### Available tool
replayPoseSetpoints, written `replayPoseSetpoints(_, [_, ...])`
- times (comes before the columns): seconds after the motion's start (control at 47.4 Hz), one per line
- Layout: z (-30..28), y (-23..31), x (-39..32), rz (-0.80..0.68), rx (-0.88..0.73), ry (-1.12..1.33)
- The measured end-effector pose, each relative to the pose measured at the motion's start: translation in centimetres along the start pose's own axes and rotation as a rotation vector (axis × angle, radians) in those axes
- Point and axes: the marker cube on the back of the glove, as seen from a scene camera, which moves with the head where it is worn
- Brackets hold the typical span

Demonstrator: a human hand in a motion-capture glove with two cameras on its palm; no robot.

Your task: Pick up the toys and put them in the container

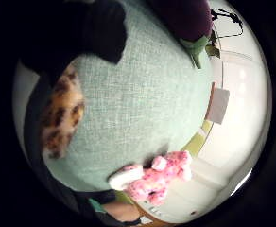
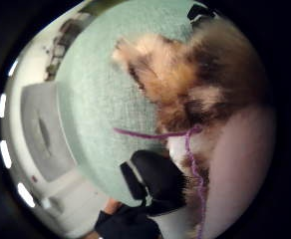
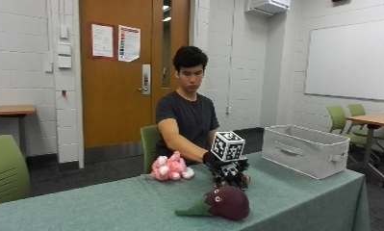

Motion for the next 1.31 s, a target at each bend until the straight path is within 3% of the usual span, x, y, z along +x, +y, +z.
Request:
replayPoseSetpoints(0.443, [-3.1, 0.6, 2.6, 0.051, 0.147, -0.052])
replayPoseSetpoints(0.569, [-7.7, 0.8, 2.9, 0.04, 0.224, -0.098])
replayPoseSetpoints(0.738, [-18.0, 1.6, 0.0, -0.03, 0.328, -0.145])
replayPoseSetpoints(1.033, [-32.7, 6.2, -15.3, -0.257, 0.543, -0.134])
replayPoseSetpoints(1.181, [-36.2, 11.5, -32.9, -0.681, 0.602, -0.171])
replayPoseSetpoints(1.307, [-35.8, 11.8, -41.2, -0.677, 0.531, -0.286])
